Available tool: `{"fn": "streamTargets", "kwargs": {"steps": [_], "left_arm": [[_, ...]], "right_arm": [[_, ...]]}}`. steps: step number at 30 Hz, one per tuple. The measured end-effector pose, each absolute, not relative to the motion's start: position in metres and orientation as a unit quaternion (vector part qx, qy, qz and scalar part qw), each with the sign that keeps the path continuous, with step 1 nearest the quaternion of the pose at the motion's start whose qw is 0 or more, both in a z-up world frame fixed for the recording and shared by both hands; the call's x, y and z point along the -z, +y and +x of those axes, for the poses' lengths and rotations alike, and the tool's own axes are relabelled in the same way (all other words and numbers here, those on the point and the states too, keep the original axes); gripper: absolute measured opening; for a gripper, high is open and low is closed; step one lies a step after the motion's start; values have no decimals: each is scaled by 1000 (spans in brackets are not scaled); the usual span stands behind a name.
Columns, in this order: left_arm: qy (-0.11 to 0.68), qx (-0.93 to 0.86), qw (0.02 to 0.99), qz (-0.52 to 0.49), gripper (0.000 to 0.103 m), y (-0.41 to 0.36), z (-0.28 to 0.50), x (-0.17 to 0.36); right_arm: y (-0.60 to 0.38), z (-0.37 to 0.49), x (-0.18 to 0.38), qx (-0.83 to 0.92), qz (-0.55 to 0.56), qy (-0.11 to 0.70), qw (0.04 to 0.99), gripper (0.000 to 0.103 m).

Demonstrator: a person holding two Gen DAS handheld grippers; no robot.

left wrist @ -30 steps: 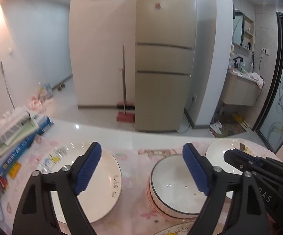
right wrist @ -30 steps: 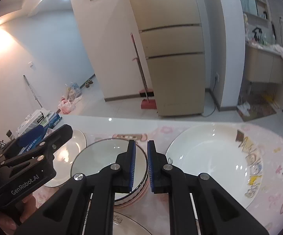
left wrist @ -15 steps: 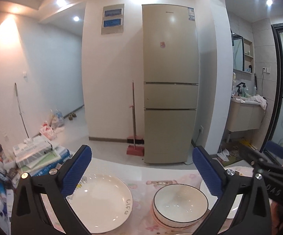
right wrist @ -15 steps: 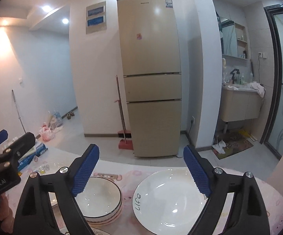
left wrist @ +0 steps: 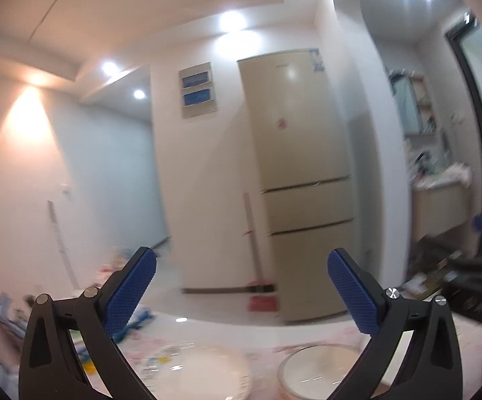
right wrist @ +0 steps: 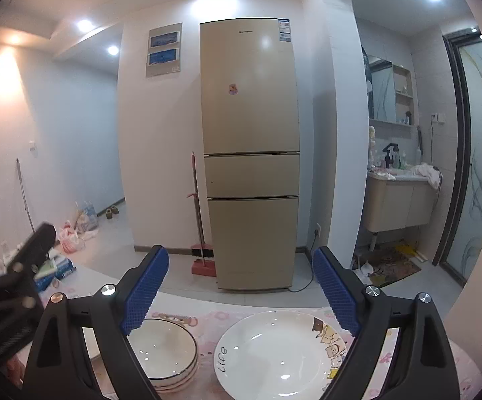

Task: Organize plates and bowls
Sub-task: 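Raise the left tool away from the bowl stack toward the 'Life' plate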

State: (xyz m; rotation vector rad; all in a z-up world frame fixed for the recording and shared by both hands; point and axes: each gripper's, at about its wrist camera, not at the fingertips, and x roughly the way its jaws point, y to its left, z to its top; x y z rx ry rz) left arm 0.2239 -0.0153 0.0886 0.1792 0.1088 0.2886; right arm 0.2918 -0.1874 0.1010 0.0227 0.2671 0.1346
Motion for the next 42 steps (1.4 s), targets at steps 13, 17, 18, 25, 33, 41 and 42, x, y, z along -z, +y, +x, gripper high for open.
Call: {"fn": "streamTargets", "kwargs": {"steps": [13,17,18,25,33,41,42], "left_arm": [[45,-171,980,94,102,-11,215,-97],[40,-85,995,27,102,-1,202,-108],[40,-67,997,17,102,-1,200,-111],[29,-31,998,41,102,-1,183,-142],[46,-39,998,36,102,32,148,-165],[52,-54,997,9,102,68,130,-163],[53,-55,997,9,102,70,130,-163]], "right_arm": [[-195,263,-121,-47,2,62,997,90],[-195,260,-123,-32,-13,65,997,90],[-195,260,-125,-30,-15,68,997,90],[-200,249,-134,-107,33,84,990,90],[-184,222,-146,-121,37,70,990,90],[-120,190,-185,-188,11,68,980,90],[-111,186,-189,-192,7,67,979,90]]}}
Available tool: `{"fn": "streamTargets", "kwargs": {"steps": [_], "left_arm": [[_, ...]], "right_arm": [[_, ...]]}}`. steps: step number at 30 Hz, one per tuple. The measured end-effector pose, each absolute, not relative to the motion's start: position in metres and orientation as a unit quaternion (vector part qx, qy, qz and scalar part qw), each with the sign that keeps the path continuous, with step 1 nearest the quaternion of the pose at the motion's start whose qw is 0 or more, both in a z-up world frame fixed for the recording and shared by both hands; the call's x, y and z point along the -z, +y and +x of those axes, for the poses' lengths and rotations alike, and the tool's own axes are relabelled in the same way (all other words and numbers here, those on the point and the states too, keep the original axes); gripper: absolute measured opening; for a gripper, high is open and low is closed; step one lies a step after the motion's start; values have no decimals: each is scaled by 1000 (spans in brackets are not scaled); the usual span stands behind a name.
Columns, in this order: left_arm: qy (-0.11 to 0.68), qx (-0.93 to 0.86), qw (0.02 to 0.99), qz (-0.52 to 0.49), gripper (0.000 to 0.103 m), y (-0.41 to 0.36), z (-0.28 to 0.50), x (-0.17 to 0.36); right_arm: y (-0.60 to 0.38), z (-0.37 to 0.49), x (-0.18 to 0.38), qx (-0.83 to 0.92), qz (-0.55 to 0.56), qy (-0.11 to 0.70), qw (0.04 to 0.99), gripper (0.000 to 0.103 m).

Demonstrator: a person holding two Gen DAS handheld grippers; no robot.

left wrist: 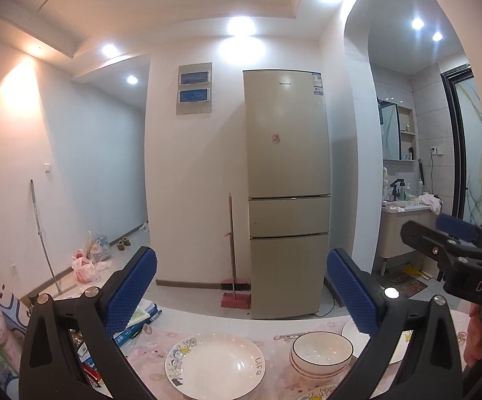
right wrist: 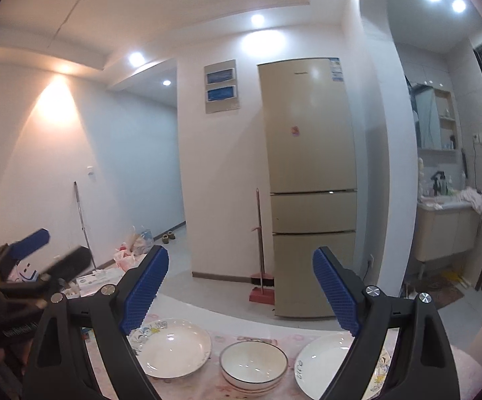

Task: Organize plates and bowls
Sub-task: 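Raise the left tool away from the bowl stack toward the 'Life' plate, then lower the left tool onto the white 'Life' plate rim and grasp it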

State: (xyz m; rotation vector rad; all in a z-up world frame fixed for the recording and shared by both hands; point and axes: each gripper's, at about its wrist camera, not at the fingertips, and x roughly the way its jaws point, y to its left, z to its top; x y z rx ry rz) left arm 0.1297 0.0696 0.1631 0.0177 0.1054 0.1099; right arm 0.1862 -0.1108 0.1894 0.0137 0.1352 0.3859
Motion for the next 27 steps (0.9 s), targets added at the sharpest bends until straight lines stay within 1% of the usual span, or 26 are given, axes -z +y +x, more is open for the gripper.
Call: {"fn": "streamTargets", "kwargs": {"steps": [6,9,12,15,18,21,23,24,25,26,27], "left_arm": [[42,-63,997,2,102,82,117,-161],[34,-77,996,-35,102,106,116,-148],[60,-79,992,-81,101,140,130,-126],[103,-66,987,-101,99,164,145,-100],[123,-75,984,-105,99,177,154,-80],[158,-85,977,-116,99,190,173,-59],[183,-94,971,-123,99,196,183,-42],[196,-99,968,-124,98,199,188,-34],[212,-105,963,-126,93,202,192,-24],[228,-114,958,-128,90,205,197,-15],[243,-123,953,-132,89,207,201,-7]], "right_arm": [[-65,178,-196,-216,4,77,973,90],[-41,185,-190,-218,14,98,971,90],[-22,199,-177,-204,26,117,972,90],[-6,214,-150,-200,24,140,969,90],[7,238,-115,-202,25,184,962,90],[13,261,-86,-213,47,225,950,90],[21,276,-67,-217,40,256,941,90],[25,283,-58,-220,33,274,935,90],[32,292,-43,-227,22,309,923,90],[35,298,-34,-231,21,326,917,90],[38,301,-25,-231,20,340,911,90]]}}
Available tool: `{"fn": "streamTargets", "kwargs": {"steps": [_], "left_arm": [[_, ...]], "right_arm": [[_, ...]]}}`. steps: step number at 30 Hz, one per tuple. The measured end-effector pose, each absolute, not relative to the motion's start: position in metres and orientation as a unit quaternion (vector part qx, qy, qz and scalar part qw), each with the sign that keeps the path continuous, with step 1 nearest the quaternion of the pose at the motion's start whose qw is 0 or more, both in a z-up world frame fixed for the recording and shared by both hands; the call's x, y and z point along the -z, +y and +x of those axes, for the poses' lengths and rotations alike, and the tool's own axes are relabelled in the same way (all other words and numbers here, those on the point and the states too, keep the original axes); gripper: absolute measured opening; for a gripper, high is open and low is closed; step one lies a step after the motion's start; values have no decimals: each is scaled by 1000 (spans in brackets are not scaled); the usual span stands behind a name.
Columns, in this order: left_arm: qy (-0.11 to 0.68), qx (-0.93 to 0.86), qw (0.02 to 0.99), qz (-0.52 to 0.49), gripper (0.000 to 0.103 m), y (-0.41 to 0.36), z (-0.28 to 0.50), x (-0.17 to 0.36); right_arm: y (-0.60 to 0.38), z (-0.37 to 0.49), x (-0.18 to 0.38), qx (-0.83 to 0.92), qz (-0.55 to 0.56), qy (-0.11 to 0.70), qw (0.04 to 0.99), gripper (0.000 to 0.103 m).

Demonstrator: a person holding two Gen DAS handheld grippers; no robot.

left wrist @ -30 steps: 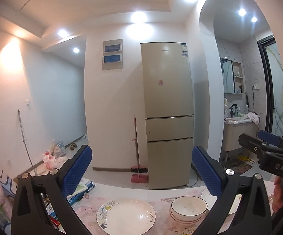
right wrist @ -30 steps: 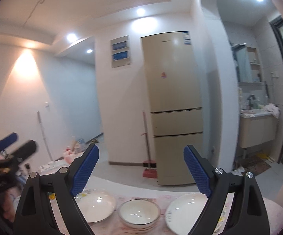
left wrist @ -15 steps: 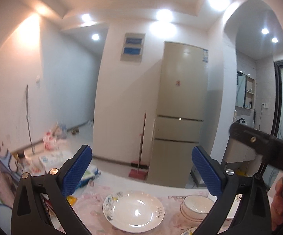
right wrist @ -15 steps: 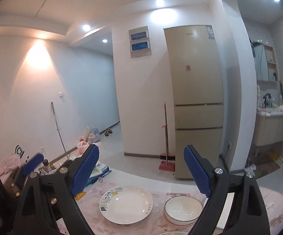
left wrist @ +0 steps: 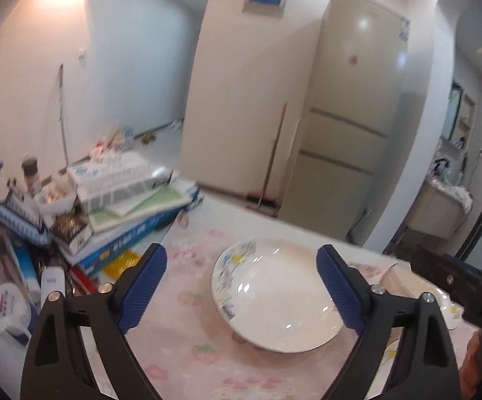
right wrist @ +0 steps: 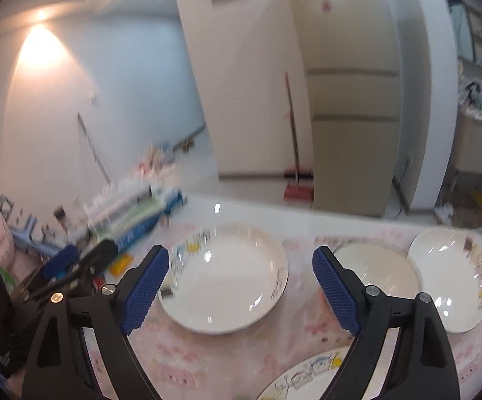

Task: Organize plates and bowls
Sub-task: 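Lower the left tool onto the white 'Life' plate rim and grasp it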

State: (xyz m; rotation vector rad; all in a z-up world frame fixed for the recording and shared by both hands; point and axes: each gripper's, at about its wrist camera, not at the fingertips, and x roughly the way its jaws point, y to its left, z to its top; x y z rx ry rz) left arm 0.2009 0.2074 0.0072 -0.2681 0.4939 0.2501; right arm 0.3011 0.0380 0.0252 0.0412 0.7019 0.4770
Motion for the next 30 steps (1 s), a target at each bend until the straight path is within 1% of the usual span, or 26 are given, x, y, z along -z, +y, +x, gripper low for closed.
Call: {"fn": "streamTargets", "kwargs": {"steps": [4,6,8,11,12,14,17,18,19,20,23,27,30], "left_arm": [[290,-123,935,-165,87,220,213,17],[314,-122,923,-185,87,226,217,28],[332,-122,913,-205,85,231,219,38],[351,-114,902,-225,82,239,223,52],[357,-115,898,-231,80,240,224,56],[368,-111,891,-242,72,243,228,65],[374,-94,885,-261,67,248,232,76],[377,-98,883,-262,65,249,232,79],[381,-106,881,-258,56,251,232,80],[379,-106,882,-260,50,251,231,79],[360,-93,891,-262,50,251,228,77],[372,-81,890,-251,49,243,235,81],[388,-71,886,-245,44,237,242,88]], "right_arm": [[48,316,15,-239,13,419,876,90],[47,318,36,-257,31,462,848,84],[46,323,52,-254,53,493,831,83],[49,323,61,-243,50,487,837,79],[50,323,62,-243,49,483,840,73],[53,322,68,-248,58,477,841,66],[58,324,77,-249,67,477,840,63],[60,326,80,-235,54,478,844,58],[60,327,82,-226,47,479,847,55],[60,328,84,-216,45,481,849,52],[58,332,91,-226,66,485,842,52],[57,333,96,-240,80,465,848,50],[59,334,99,-246,73,462,849,51]]}}
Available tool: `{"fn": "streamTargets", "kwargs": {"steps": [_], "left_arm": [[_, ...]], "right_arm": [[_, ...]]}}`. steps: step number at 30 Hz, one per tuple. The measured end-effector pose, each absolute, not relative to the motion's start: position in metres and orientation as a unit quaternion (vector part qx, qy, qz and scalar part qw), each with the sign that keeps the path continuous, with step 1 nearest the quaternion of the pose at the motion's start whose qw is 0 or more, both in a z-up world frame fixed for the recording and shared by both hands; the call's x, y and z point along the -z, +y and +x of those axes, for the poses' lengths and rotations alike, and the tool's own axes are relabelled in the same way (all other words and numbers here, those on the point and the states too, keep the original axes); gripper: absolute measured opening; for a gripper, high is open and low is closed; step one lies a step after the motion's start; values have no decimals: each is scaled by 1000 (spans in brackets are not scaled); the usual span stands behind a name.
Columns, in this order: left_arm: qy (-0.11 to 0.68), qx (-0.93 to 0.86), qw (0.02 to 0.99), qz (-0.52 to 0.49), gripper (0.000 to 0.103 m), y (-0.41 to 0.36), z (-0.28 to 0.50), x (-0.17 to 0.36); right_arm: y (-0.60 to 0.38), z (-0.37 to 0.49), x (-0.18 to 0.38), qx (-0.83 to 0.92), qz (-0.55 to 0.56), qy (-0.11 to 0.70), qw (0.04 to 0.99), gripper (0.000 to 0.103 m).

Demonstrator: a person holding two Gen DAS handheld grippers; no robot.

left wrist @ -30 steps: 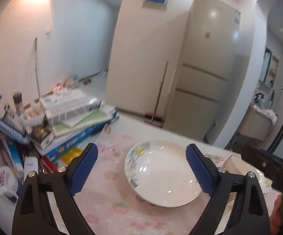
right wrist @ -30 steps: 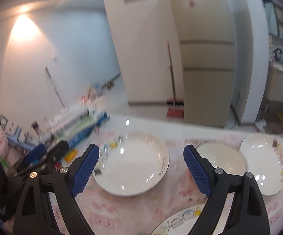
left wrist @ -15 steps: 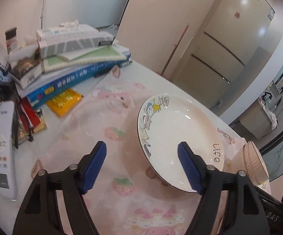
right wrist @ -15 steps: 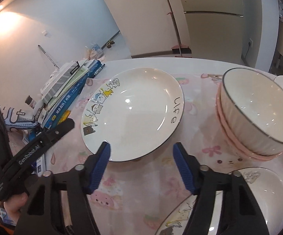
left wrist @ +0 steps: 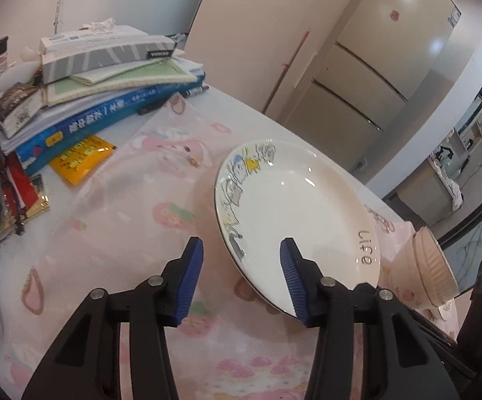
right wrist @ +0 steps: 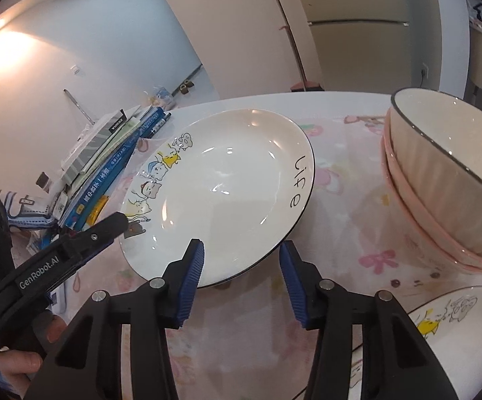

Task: Organize plates and bowls
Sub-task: 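Lower the left tool onto the white 'Life' plate rim and grasp it, then lift the 'Life' plate by its rim with the left tool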

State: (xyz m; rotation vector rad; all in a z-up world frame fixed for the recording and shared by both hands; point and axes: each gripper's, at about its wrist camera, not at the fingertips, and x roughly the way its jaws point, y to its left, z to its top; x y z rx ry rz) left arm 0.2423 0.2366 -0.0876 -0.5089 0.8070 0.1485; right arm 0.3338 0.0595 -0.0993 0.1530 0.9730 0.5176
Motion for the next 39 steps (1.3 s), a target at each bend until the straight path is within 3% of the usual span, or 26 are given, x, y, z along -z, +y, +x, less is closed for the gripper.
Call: {"fn": "streamTargets", "kwargs": {"steps": [6,7,13,25,39], "left_arm": [[406,-51,872,-269,39,236,250,100],[410,-48,869,-275,33,236,251,102],[421,-44,862,-277,22,232,254,109],[423,-50,861,-277,21,232,253,109],[423,-73,845,-319,20,245,238,96]], "right_arm": [[65,338,109,-249,73,484,836,50],[65,338,110,-248,74,483,837,43],[60,340,111,-250,93,488,831,38],[57,342,111,-242,127,502,821,30],[55,323,81,-263,136,493,818,29]]}}
